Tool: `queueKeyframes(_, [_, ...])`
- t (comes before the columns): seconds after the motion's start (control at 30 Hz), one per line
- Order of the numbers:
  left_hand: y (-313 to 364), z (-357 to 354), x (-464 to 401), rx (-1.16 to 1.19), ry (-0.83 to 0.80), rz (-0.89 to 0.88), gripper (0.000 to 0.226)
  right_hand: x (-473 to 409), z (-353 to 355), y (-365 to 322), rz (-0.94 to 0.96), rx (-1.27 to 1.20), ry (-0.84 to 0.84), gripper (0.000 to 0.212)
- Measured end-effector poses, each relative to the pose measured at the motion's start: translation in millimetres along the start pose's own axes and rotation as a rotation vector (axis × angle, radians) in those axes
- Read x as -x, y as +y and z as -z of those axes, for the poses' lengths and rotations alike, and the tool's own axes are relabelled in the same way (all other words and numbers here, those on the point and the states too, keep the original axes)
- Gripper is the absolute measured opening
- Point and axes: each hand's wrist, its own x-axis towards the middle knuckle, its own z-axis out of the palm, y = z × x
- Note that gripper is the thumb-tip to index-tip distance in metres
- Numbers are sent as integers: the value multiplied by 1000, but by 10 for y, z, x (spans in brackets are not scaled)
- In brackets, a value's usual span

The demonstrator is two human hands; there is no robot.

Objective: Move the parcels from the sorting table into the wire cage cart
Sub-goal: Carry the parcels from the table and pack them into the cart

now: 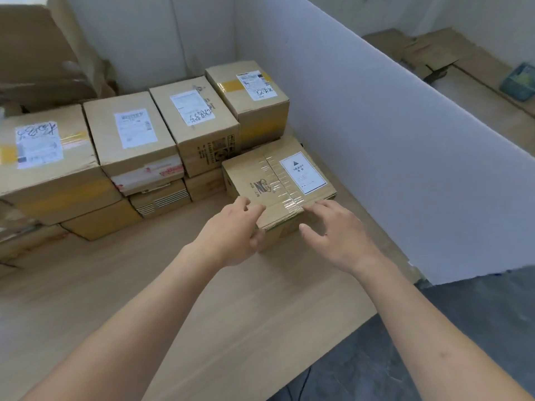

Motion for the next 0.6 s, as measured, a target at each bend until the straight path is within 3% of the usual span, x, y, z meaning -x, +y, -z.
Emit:
queueKeyframes(0.33, [66, -360, -536, 32, -127, 297, 46, -1049, -138, 577, -119, 56, -92, 51])
queueKeyframes(0.47, [147, -562, -563, 243, -101, 429, 54, -1174, -251, 791, -128, 48, -136, 57])
queueKeyframes(0.6, [274, -762, -485, 488, 6, 470, 53, -1087, -331, 925, -85, 31, -39, 58])
